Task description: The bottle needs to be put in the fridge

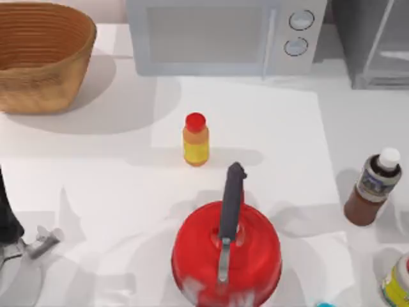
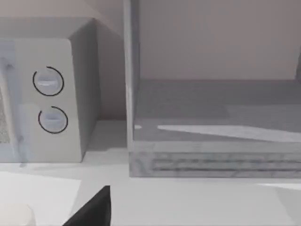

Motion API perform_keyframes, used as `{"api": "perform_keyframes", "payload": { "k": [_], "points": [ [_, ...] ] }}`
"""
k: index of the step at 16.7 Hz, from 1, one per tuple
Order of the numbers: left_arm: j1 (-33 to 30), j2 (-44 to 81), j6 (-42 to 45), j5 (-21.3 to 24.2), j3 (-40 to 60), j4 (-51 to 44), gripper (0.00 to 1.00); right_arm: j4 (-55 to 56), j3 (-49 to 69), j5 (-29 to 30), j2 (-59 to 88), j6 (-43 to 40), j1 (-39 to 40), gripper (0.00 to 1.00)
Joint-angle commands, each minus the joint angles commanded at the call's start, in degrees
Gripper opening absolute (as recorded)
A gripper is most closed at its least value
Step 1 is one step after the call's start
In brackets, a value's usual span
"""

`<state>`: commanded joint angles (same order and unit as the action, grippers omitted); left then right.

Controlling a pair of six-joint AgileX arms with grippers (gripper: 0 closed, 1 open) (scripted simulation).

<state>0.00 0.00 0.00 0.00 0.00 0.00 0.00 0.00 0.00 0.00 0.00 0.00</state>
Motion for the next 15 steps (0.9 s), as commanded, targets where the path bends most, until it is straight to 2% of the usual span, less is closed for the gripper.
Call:
{"api": "perform_keyframes", "payload": {
  "k": [3, 6, 8, 12, 15],
  "points": [
    [0.00, 0.00, 0.00, 0.00, 0.00, 0.00, 1.00, 0.37, 0.51, -0.73, 0.74, -0.25, -0.09, 1.00],
    [0.00, 0.00, 0.00, 0.00, 0.00, 0.00, 1.00, 2.33, 3.26, -6.28, 6.28, -2.12, -0.77, 1.00],
    [0.00, 0.00, 0.00, 0.00, 0.00, 0.00, 1.00, 3.98, 5.46, -13.01, 12.99, -4.30, -1.60, 1.00],
    [0.00, 0.00, 0.00, 0.00, 0.00, 0.00, 1.00, 7.74, 9.49, -30.43, 32.87, -10.93, -4.30, 1.00],
    [0.00, 0.00, 0.00, 0.00, 0.00, 0.00, 1.00, 10.87, 11.77, -39.58, 46.25, -17.19, -7.13, 1.00]
  ]
}}
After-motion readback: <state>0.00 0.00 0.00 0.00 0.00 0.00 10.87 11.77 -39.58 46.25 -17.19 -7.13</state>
